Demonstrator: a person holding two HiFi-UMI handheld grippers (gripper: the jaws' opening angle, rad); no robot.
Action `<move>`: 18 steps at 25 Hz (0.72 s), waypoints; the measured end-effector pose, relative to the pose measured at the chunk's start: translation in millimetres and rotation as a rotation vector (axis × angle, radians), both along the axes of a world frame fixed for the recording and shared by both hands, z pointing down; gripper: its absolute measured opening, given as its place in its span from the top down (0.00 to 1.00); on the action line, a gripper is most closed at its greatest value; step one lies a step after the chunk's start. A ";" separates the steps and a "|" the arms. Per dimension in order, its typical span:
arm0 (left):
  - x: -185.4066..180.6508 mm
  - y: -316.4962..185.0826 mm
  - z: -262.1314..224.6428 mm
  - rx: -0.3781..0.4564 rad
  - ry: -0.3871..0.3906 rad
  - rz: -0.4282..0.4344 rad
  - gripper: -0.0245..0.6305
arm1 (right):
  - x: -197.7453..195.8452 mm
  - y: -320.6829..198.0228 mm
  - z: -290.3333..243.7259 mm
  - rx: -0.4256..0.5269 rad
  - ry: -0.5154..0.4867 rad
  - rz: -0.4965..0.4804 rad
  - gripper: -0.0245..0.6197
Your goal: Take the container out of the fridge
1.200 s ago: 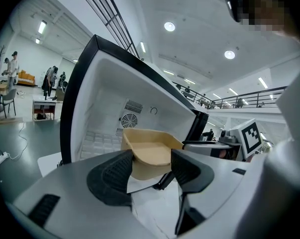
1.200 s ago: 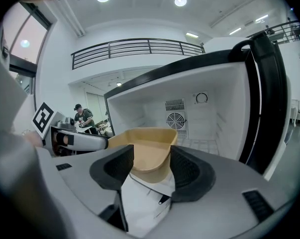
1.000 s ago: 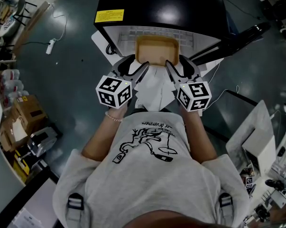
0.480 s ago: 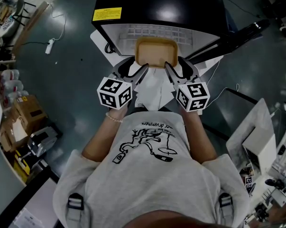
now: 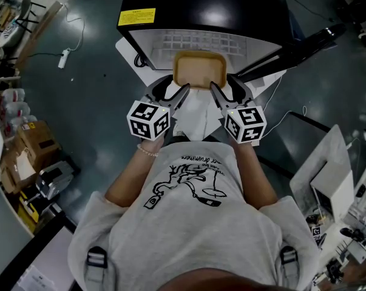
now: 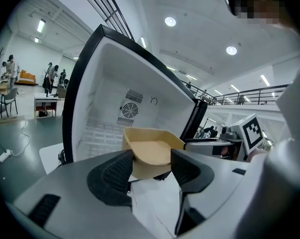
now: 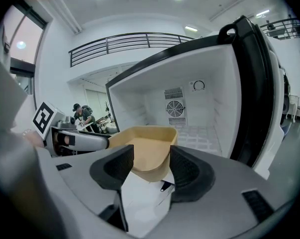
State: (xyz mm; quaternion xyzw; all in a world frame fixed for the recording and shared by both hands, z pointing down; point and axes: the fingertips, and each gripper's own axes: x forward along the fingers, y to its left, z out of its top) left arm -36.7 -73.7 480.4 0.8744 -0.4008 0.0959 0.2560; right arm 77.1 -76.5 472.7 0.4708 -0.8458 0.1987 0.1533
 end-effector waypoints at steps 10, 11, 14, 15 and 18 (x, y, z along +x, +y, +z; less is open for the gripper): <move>1.7 4.5 9.6 -0.013 -0.010 0.003 0.58 | 2.2 6.2 13.8 -0.025 0.006 0.000 0.62; 1.7 5.4 10.7 -0.015 -0.012 0.004 0.58 | 2.3 7.1 15.1 -0.028 0.006 0.000 0.62; 1.4 8.6 16.2 -0.024 -0.019 0.006 0.58 | 2.1 9.6 19.7 -0.034 0.008 -0.001 0.62; 1.2 9.6 18.0 -0.027 -0.020 0.006 0.58 | 1.8 10.3 21.1 -0.036 0.009 -0.002 0.62; 0.5 12.4 22.4 -0.033 -0.021 0.005 0.58 | 1.1 12.7 23.5 -0.039 0.012 -0.005 0.62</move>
